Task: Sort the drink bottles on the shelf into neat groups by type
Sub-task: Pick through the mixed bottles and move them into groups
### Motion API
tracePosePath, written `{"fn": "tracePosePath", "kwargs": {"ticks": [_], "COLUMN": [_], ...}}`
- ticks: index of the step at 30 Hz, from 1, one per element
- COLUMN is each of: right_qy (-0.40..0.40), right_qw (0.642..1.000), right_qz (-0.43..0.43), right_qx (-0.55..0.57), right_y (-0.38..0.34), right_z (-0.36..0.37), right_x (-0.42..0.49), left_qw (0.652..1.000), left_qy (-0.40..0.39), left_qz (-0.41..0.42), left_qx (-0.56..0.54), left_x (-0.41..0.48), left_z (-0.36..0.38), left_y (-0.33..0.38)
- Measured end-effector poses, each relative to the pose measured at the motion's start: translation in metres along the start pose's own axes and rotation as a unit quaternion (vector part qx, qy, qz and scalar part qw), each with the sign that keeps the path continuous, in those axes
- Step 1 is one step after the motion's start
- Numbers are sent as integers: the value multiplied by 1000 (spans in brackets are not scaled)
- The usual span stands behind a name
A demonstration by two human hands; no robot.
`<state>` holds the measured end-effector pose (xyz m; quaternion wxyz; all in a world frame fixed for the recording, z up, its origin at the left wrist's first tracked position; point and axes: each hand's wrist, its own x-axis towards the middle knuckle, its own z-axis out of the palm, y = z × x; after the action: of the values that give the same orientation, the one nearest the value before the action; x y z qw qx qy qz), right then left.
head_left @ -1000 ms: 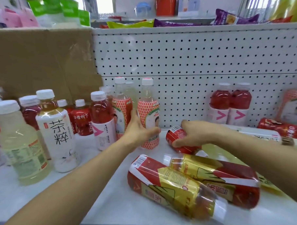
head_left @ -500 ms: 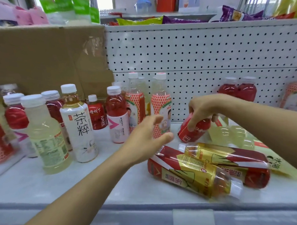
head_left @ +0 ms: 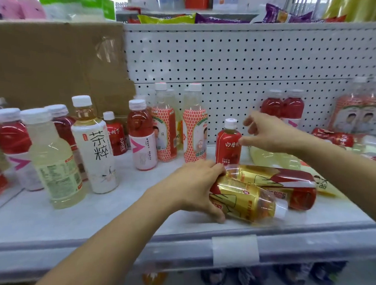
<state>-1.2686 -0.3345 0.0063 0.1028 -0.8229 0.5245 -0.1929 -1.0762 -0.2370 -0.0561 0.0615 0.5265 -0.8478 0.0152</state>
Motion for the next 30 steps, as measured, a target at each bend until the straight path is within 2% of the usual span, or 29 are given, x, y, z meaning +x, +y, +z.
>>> {"fn": "tracePosePath", "kwargs": {"ticks": [4,6,8,10,12,14,17,20,24,27,30], "right_qy": [-134,-150,-132,-124,-172,-226,-184,-151,-150,-65,8], "right_qw": [990,988,990,991,985,973,969,969,980,995,985], "right_qz": [-27,-27,-26,-15,-8,-11,-33,-54,-52,-76,-79], "right_qx": [40,40,34,40,26,-45,-162,-190,-122,-15,156], "right_y": [4,9,13,17,17,14,9,7,-2,-16,-30], "right_z": [-12,-10,-6,-5,-6,-3,14,25,22,21,25], "right_x": [-37,-47,-52,-54,-57,-62,-63,-58,-58,-55,-49], "left_qw": [1000,997,986,962,926,875,809,779,781,788,798], "left_qy": [17,39,84,136,165,183,220,241,247,251,254], "left_qz": [12,5,-15,-56,-120,-176,-232,-252,-250,-236,-234], "left_qx": [-12,-62,-143,-229,-316,-412,-493,-521,-516,-510,-493], "left_x": [0,-6,-14,-22,-28,-30,-29,-32,-36,-36,-36], "left_z": [2,4,8,13,16,18,21,23,29,31,32], "left_y": [-5,-12,-20,-27,-33,-37,-44,-48,-49,-47,-45]}}
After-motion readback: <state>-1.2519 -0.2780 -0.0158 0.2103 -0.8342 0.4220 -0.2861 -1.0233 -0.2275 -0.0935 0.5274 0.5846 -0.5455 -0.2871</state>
